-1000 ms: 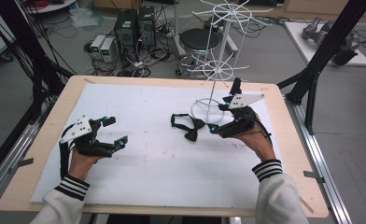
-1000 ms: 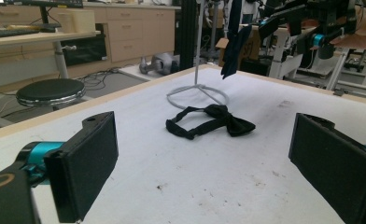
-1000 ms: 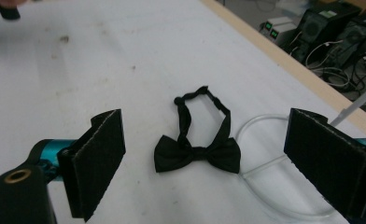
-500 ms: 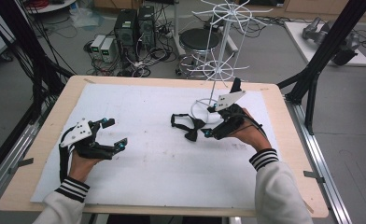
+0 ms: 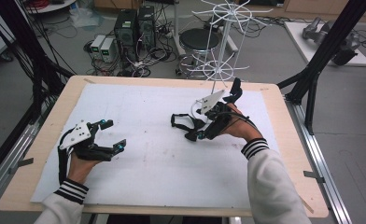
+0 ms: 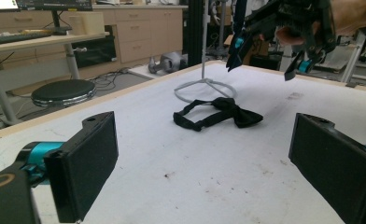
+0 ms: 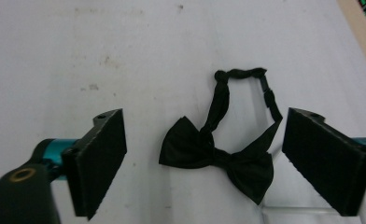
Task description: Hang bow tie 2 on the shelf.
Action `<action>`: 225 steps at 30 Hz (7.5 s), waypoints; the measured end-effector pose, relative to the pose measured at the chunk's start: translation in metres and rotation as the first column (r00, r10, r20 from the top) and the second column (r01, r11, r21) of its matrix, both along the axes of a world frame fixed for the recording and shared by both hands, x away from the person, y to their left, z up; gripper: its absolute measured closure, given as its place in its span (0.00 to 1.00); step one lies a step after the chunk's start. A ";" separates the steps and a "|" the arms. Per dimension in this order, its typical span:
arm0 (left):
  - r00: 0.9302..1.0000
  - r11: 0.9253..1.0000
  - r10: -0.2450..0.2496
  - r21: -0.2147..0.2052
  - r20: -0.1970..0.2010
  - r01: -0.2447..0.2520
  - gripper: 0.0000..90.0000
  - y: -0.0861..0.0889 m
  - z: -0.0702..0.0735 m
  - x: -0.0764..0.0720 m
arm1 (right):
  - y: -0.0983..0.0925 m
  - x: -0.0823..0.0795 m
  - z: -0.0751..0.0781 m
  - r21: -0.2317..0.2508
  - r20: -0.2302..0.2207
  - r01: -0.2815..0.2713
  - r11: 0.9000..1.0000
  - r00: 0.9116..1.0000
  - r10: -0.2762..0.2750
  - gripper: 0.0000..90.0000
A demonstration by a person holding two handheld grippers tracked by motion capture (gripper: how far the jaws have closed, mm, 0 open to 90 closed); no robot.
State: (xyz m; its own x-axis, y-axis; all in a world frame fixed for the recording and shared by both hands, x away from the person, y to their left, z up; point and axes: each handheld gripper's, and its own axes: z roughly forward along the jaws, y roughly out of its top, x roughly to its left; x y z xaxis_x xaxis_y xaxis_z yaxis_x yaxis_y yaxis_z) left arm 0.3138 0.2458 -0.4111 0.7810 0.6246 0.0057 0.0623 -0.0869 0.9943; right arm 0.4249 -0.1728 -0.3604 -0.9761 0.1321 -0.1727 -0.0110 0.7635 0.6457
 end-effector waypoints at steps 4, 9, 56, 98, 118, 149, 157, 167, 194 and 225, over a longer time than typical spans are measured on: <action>1.000 1.000 -0.001 0.000 0.005 0.001 0.10 0.000 0.000 0.000 | 0.001 0.003 -0.007 -0.039 -0.005 -0.009 0.999 1.000 0.009 0.16; 1.000 1.000 0.003 0.002 0.003 -0.003 0.10 0.000 0.000 0.000 | -0.001 0.007 -0.011 -0.042 -0.016 -0.014 0.999 1.000 0.014 0.16; 1.000 1.000 0.001 0.017 -0.009 -0.001 0.10 -0.003 0.001 -0.003 | 0.026 0.037 -0.044 -0.289 -0.054 -0.105 0.951 0.994 0.093 0.28; 1.000 1.000 -0.003 0.009 -0.014 0.003 0.10 -0.003 -0.002 -0.002 | 0.028 0.039 -0.049 -0.375 -0.029 -0.102 0.921 0.995 0.099 0.74; 1.000 1.000 -0.010 -0.005 -0.015 0.010 0.10 -0.004 -0.004 0.000 | 0.029 0.035 -0.051 -0.384 0.025 -0.062 0.921 0.997 0.077 0.86; 1.000 1.000 -0.005 -0.021 0.000 0.005 0.10 -0.006 -0.002 -0.001 | 0.018 0.003 0.004 -0.197 0.091 -0.022 0.980 0.995 0.040 0.85; 1.000 1.000 -0.009 -0.022 0.000 0.009 0.10 -0.005 -0.002 -0.002 | 0.018 -0.003 0.011 -0.193 0.116 -0.019 0.981 0.992 0.042 0.85; 1.000 1.000 -0.008 -0.026 0.004 0.008 0.10 -0.006 -0.001 -0.003 | 0.015 -0.013 0.025 -0.138 0.124 0.000 0.990 0.992 0.018 0.85; 1.000 0.999 -0.016 -0.028 0.006 0.016 0.10 -0.007 -0.001 -0.002 | -0.013 -0.031 0.053 0.175 0.090 0.100 0.980 0.989 -0.117 0.85; 0.999 0.999 -0.040 -0.028 0.003 0.040 0.10 -0.018 -0.003 -0.002 | -0.051 -0.052 0.068 0.417 0.071 0.214 0.883 0.961 -0.266 0.85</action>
